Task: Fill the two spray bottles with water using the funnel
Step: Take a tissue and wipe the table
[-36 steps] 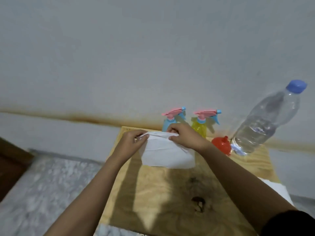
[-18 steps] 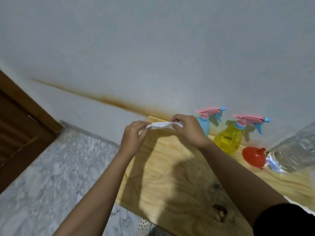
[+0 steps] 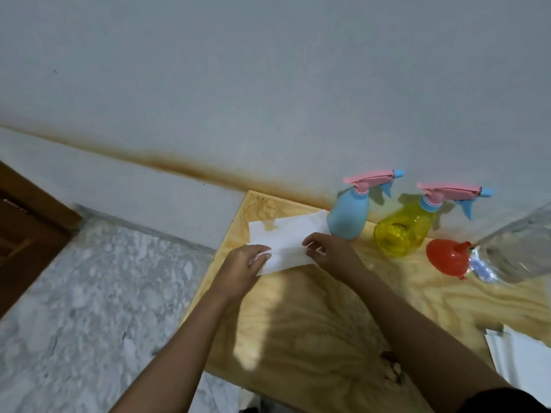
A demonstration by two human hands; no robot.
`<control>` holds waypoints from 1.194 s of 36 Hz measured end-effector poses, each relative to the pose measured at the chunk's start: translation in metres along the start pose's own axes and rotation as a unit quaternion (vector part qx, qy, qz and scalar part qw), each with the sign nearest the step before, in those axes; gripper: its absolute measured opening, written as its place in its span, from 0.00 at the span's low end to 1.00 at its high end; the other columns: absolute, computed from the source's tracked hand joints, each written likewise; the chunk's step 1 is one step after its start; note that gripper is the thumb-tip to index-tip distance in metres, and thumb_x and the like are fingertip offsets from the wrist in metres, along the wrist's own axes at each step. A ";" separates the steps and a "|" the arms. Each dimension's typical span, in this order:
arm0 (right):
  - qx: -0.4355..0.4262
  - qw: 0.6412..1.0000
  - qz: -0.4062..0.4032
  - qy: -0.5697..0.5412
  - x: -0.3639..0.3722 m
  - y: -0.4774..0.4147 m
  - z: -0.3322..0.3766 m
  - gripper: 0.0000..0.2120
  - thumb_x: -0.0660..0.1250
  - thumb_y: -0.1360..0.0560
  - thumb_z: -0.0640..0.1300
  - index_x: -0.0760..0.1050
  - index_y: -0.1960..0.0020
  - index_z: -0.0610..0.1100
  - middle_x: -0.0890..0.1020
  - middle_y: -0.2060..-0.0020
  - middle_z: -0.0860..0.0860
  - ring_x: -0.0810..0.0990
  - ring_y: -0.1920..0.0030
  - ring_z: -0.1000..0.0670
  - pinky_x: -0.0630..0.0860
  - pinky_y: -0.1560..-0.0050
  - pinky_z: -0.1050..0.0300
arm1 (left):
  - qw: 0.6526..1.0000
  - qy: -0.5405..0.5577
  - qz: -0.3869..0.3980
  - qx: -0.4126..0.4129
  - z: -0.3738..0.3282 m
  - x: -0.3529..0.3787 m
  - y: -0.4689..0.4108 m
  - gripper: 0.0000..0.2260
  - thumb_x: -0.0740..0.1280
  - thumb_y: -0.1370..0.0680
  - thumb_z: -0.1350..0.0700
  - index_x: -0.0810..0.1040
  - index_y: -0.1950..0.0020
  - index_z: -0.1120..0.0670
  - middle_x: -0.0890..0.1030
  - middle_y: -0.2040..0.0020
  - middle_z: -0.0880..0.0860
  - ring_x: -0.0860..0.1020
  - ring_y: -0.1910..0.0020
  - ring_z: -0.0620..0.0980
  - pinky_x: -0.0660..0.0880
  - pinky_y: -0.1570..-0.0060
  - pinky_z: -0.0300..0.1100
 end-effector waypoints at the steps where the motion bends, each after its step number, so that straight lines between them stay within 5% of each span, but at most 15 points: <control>1: 0.008 1.000 -0.004 0.000 -0.001 -0.003 -0.001 0.09 0.66 0.25 0.42 0.78 0.45 0.47 0.83 0.51 0.52 0.78 0.52 0.54 0.75 0.51 0.57 | 1.000 0.003 0.010 0.004 0.001 0.000 -0.006 0.14 0.63 0.23 0.48 0.82 0.44 0.54 0.83 0.47 0.47 0.79 0.49 0.44 0.72 0.50 0.38; 9: 0.003 0.989 -0.148 0.010 -0.007 -0.019 0.015 0.15 0.62 0.24 0.36 0.74 0.38 0.42 0.79 0.41 0.47 0.76 0.41 0.48 0.66 0.41 0.63 | 0.997 -0.059 -0.030 0.027 0.006 -0.004 -0.065 0.10 0.65 0.21 0.53 0.82 0.44 0.54 0.84 0.49 0.53 0.80 0.49 0.52 0.75 0.48 0.47; 12: -0.005 0.979 -0.204 0.024 0.004 -0.016 0.020 0.16 0.61 0.25 0.36 0.73 0.37 0.42 0.77 0.39 0.45 0.74 0.38 0.46 0.69 0.35 0.56 | 0.992 -0.103 -0.069 -0.004 0.013 0.002 -0.082 0.10 0.64 0.21 0.54 0.81 0.43 0.55 0.84 0.49 0.57 0.80 0.50 0.57 0.75 0.50 0.48; 17: 0.087 0.969 -0.230 0.039 0.045 -0.011 0.018 0.26 0.51 0.21 0.53 0.57 0.26 0.45 0.54 0.24 0.41 0.52 0.24 0.43 0.51 0.29 0.53 | 0.989 -0.098 -0.106 -0.011 0.025 0.014 -0.081 0.16 0.61 0.19 0.55 0.73 0.33 0.57 0.76 0.35 0.56 0.73 0.35 0.56 0.68 0.35 0.51; 22: 0.202 0.964 -0.172 0.015 0.071 -0.027 0.008 0.35 0.51 0.22 0.61 0.39 0.23 0.48 0.36 0.24 0.42 0.36 0.24 0.44 0.45 0.25 0.49 | 0.986 -0.146 -0.069 -0.049 0.052 0.012 -0.038 0.30 0.44 0.21 0.39 0.57 0.23 0.53 0.58 0.23 0.52 0.53 0.23 0.48 0.49 0.25 0.49; 29: 0.228 0.958 -0.158 0.069 0.087 -0.051 0.013 0.41 0.52 0.24 0.65 0.38 0.23 0.45 0.40 0.25 0.37 0.38 0.24 0.41 0.36 0.26 0.48 | 0.968 -0.244 0.006 -0.050 0.082 0.012 0.006 0.32 0.35 0.23 0.36 0.45 0.22 0.50 0.42 0.23 0.45 0.37 0.26 0.38 0.28 0.31 0.37; 43: 0.126 0.975 -0.123 0.133 0.096 -0.091 0.028 0.40 0.50 0.23 0.62 0.44 0.24 0.36 0.51 0.24 0.39 0.49 0.23 0.43 0.42 0.25 0.52 | 0.975 -0.221 -0.005 -0.018 0.087 0.010 0.010 0.32 0.49 0.20 0.38 0.53 0.22 0.55 0.52 0.22 0.50 0.48 0.23 0.45 0.44 0.26 0.44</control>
Point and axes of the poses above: each hand's wrist, its own y-axis away from the middle knuckle, its own x-axis out of the palm, z = x × y, the point moved 6 cm from there along -y, towards the middle knuckle
